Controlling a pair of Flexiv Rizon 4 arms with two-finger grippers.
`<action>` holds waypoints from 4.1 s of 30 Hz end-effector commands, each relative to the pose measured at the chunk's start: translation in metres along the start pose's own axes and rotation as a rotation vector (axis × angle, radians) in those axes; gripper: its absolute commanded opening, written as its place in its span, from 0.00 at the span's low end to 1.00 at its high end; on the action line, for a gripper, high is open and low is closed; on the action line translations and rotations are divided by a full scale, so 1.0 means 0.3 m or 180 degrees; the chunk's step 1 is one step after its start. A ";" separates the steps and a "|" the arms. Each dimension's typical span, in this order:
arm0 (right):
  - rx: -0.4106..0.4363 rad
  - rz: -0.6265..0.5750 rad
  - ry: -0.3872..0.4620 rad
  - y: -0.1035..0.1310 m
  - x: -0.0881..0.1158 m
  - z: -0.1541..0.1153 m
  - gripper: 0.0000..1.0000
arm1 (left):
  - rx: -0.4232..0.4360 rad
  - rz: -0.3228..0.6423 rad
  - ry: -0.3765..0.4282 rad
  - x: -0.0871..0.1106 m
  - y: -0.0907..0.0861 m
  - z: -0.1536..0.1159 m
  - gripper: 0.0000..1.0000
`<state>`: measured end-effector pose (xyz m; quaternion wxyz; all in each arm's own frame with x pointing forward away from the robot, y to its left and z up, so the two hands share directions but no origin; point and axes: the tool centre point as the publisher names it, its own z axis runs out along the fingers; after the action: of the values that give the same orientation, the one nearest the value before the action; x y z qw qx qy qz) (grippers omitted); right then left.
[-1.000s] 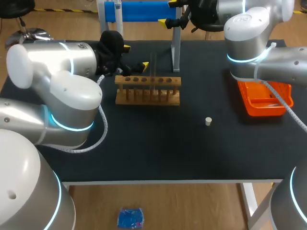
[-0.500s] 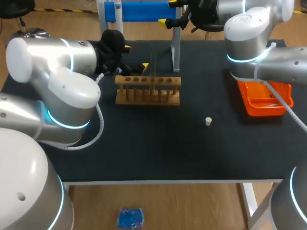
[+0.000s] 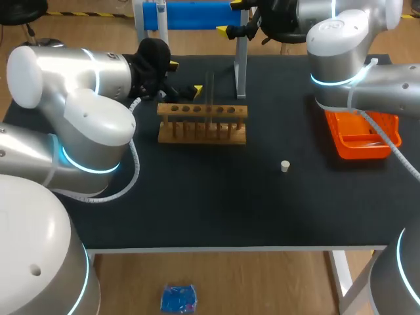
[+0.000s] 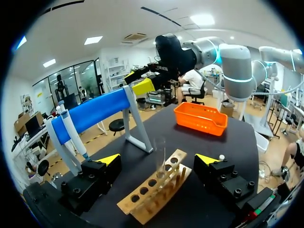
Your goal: Invert the test tube, pick up the pipette, mount the tip to pipette, aspirate from beaker and dispense into the tube, eject the tip, return the pipette, and cap with the stopper.
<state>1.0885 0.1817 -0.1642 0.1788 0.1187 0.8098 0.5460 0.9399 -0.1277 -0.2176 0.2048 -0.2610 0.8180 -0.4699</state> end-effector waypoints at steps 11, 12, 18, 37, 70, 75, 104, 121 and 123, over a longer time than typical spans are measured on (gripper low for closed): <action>0.0097 0.0097 0.0111 -0.304 0.221 -0.625 1.00 | -0.0021 -0.0003 0.0011 -0.002 -0.004 -0.003 1.00; 0.0132 0.0115 0.0115 -0.334 0.251 -0.657 1.00 | -0.0021 -0.0003 0.0011 -0.002 -0.004 -0.003 1.00; 0.0284 0.0213 0.0215 -0.467 0.368 -0.769 1.00 | -0.0021 -0.0003 0.0011 -0.002 -0.004 -0.003 1.00; 0.0318 0.0321 0.0475 -0.564 0.492 -0.803 1.00 | -0.0021 -0.0003 0.0011 -0.002 -0.004 -0.003 1.00; 0.0840 0.0468 0.0418 -0.842 0.683 -0.627 1.00 | -0.0021 -0.0003 0.0011 -0.002 -0.004 -0.003 1.00; 0.0887 0.0451 0.0434 -0.874 0.714 -0.604 1.00 | -0.0021 -0.0003 0.0011 -0.002 -0.004 -0.003 1.00; 0.0966 0.0477 0.0480 -0.998 0.726 -0.479 1.00 | -0.0021 -0.0003 0.0011 -0.002 -0.004 -0.003 1.00; 0.0980 0.0488 0.0448 -1.014 0.715 -0.450 0.73 | -0.0021 -0.0003 0.0011 -0.002 -0.004 -0.003 1.00; 0.0983 0.0483 0.0448 -1.015 0.715 -0.447 0.69 | -0.0021 -0.0003 0.0011 -0.002 -0.004 -0.003 1.00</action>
<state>0.8376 0.0357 -0.4325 0.0582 0.1670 0.8833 0.4341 0.9399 -0.1276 -0.2175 0.2046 -0.2610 0.8182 -0.4696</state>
